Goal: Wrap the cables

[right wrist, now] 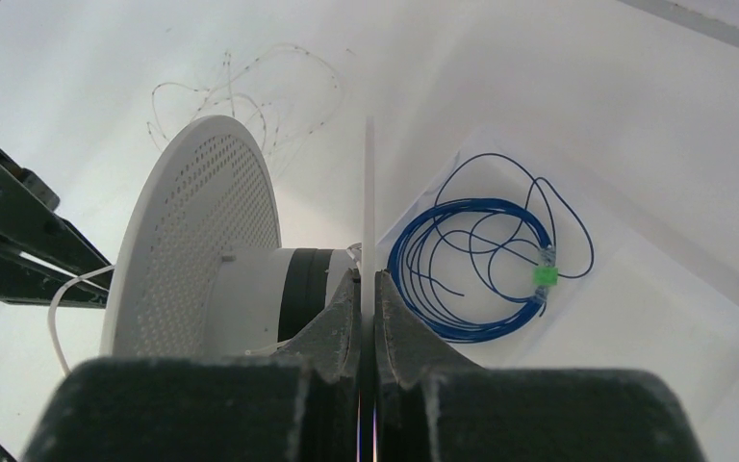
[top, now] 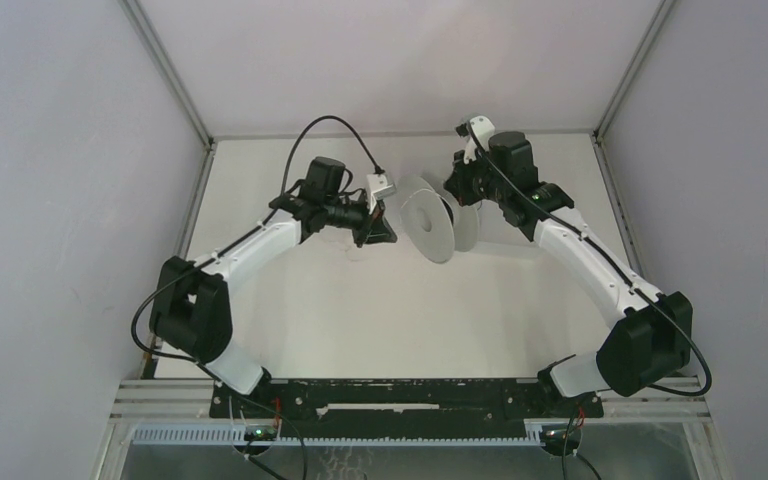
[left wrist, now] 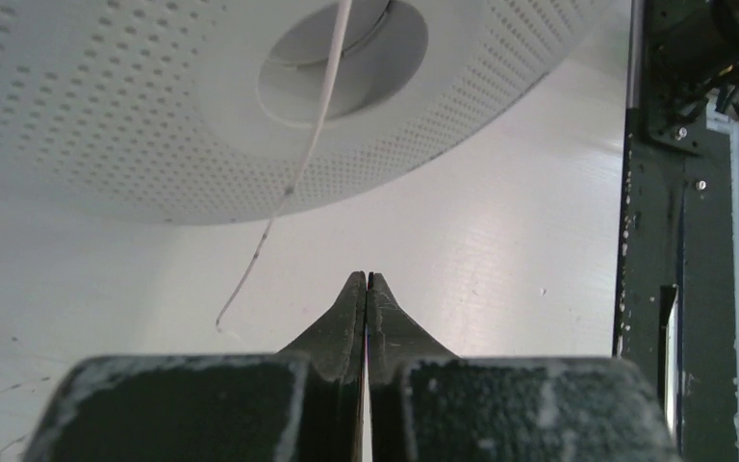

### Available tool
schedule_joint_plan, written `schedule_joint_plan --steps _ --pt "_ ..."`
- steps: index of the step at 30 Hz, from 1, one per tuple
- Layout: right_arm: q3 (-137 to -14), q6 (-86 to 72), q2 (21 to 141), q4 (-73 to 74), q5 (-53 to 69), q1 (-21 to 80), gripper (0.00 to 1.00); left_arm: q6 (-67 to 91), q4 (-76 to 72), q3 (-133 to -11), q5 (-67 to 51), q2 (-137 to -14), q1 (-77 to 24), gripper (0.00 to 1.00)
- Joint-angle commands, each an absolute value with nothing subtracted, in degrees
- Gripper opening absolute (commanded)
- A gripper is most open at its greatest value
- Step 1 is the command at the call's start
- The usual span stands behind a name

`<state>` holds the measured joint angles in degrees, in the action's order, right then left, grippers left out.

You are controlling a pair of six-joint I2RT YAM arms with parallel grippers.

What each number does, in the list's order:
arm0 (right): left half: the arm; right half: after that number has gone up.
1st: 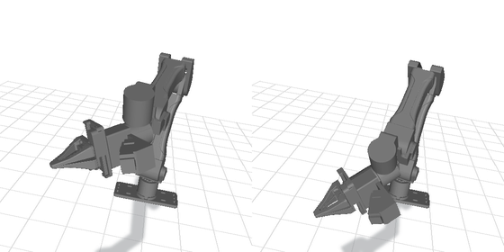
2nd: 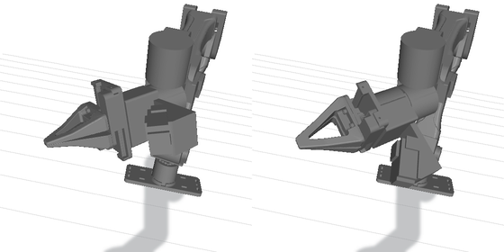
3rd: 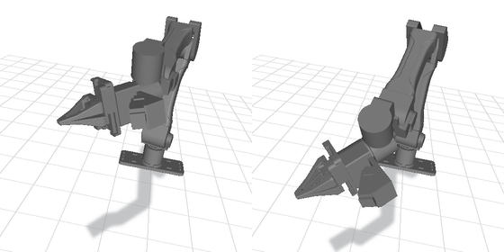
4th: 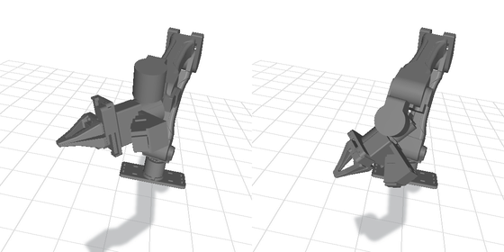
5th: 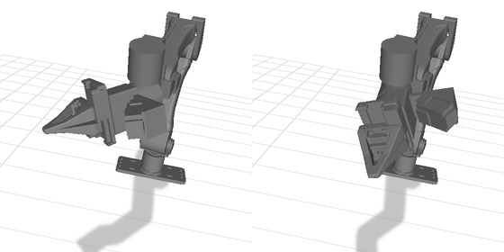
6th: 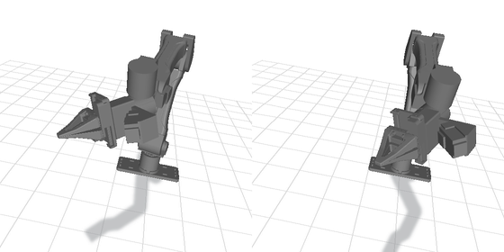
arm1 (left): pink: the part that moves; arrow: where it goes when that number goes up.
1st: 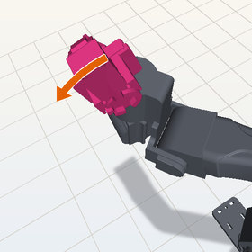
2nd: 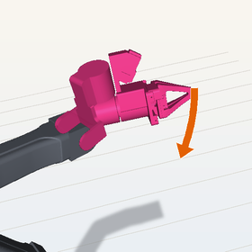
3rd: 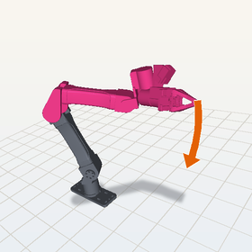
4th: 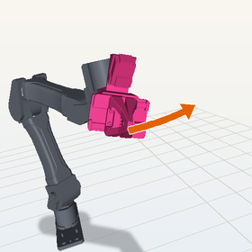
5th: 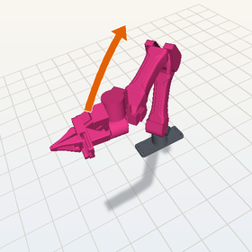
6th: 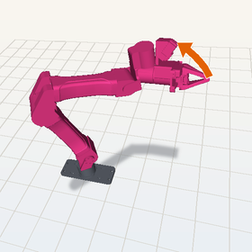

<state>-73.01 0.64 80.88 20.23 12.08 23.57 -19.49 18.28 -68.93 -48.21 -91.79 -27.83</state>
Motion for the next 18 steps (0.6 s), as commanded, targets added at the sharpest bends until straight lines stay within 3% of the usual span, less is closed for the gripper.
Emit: schedule_joint_plan --steps 1,8,13,18 --pt "-76.1 -1.2 78.4 16.6 12.0 23.2 0.0 -26.8 22.8 -71.0 -50.4 -88.5 -26.2 0.03" --pt "-76.1 -1.2 77.9 16.9 14.9 23.3 0.0 -31.1 21.8 -70.2 -46.3 -88.8 -24.8 0.42" --pt "-76.1 -1.4 77.4 16.9 16.2 23.3 0.0 -36.2 20.3 -70.3 -45.7 -91.4 -24.8 0.58" --pt "-76.1 -1.4 77.2 17.2 16.8 23.3 0.0 -39.1 16.8 -69.9 -46.8 -94.6 -24.8 0.62"
